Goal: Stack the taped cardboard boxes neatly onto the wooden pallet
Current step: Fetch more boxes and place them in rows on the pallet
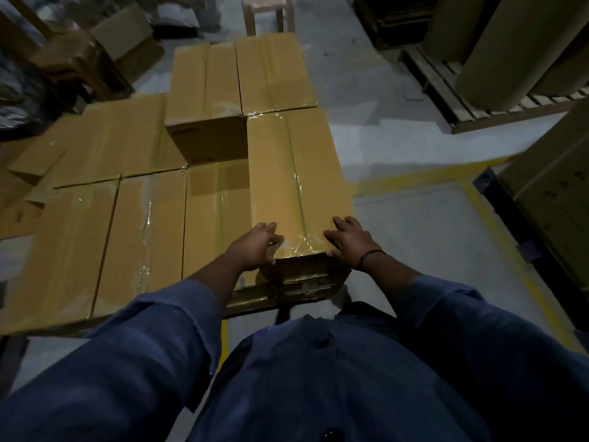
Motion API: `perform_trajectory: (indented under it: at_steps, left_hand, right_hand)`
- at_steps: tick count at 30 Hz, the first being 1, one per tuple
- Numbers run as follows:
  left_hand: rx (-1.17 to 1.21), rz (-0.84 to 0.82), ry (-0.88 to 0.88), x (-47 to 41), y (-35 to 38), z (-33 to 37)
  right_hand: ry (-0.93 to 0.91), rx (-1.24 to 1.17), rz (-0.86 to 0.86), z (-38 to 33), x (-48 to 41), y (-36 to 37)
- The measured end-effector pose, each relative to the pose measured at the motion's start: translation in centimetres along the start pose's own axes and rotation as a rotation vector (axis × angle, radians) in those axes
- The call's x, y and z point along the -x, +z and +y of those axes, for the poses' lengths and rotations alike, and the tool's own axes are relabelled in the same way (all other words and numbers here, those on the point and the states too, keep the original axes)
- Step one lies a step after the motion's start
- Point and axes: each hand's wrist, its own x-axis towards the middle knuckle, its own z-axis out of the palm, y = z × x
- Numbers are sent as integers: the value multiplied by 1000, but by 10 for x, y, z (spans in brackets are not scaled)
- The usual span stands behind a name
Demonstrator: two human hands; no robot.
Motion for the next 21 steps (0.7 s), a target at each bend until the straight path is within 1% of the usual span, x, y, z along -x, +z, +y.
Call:
perform_trajectory:
  at_steps: [6, 17, 21]
  left_hand:
    - [20, 2, -13, -3, 4, -6]
    - [-26, -13, -35, -10, 5, -5]
    - [-72, 36, -31, -5, 7, -1]
  right_hand:
    - [-18, 5, -21, 4, -7, -1]
    - [-34, 44, -65, 2, -15, -9]
    - [-17, 84, -54, -4, -14, -11]
